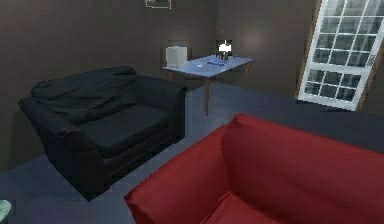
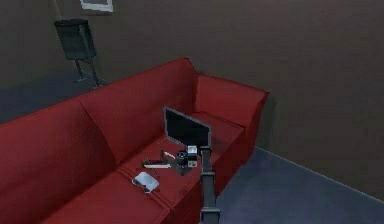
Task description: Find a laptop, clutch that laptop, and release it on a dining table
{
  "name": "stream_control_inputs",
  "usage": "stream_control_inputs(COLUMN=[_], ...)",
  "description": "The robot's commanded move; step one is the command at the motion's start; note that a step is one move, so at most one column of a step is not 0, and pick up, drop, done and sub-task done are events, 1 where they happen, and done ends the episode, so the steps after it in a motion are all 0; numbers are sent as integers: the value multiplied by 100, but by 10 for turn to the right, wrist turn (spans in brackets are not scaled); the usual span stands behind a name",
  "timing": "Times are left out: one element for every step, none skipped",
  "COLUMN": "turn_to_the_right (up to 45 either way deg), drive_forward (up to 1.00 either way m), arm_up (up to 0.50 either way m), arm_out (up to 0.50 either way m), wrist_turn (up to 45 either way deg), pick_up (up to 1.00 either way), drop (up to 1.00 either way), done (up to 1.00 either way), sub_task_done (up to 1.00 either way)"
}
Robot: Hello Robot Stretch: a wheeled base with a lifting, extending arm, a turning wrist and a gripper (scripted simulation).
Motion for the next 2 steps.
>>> stream_control_inputs(turn_to_the_right=[0, 0], drive_forward=[0, 0], arm_up=[0, -30], arm_out=[0, 0], wrist_turn=[360, 0], pick_up=[0, 0], drop=[0, 0], done=[0, 0], sub_task_done=[0, 0])
